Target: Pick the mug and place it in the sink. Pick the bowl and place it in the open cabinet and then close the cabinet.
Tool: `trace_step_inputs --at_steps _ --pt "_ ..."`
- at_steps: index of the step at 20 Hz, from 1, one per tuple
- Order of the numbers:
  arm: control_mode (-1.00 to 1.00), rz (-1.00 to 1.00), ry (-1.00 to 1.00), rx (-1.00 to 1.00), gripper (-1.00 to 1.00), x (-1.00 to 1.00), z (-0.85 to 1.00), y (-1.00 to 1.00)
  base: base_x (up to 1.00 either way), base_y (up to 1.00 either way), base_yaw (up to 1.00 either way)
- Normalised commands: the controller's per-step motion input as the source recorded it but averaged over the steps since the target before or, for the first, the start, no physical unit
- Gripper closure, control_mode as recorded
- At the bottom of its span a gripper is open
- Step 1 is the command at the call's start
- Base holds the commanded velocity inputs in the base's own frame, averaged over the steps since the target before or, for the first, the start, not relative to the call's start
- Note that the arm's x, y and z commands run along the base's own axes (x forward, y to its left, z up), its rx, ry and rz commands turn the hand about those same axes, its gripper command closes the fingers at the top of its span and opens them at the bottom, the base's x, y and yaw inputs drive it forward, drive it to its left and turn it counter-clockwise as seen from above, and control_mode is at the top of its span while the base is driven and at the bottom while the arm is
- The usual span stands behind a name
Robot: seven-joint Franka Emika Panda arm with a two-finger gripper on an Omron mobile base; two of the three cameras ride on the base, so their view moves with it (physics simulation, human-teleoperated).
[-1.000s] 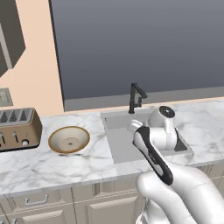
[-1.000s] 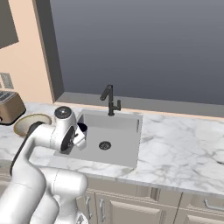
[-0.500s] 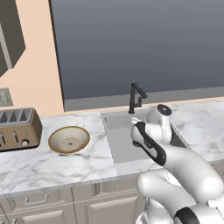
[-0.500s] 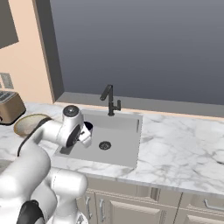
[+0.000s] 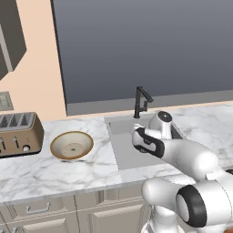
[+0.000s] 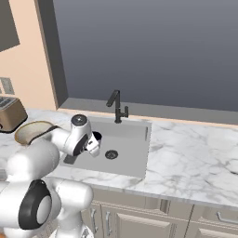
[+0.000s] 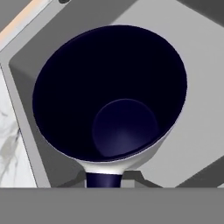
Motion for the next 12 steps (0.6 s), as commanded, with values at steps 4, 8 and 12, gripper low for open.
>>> trace_step_inputs --at_steps 4,8,12 --pt "-1.0 -0.05 0.0 0.0 1.0 0.2 -0.13 -0.07 0.0 0.0 0.0" --pt "-1.0 -0.05 0.0 0.0 1.0 0.17 -0.18 -0.11 0.0 0.0 0.0" --pt "-1.0 -0.06 0.01 0.0 1.0 0.16 -0.21 -0.12 0.0 0.0 0.0"
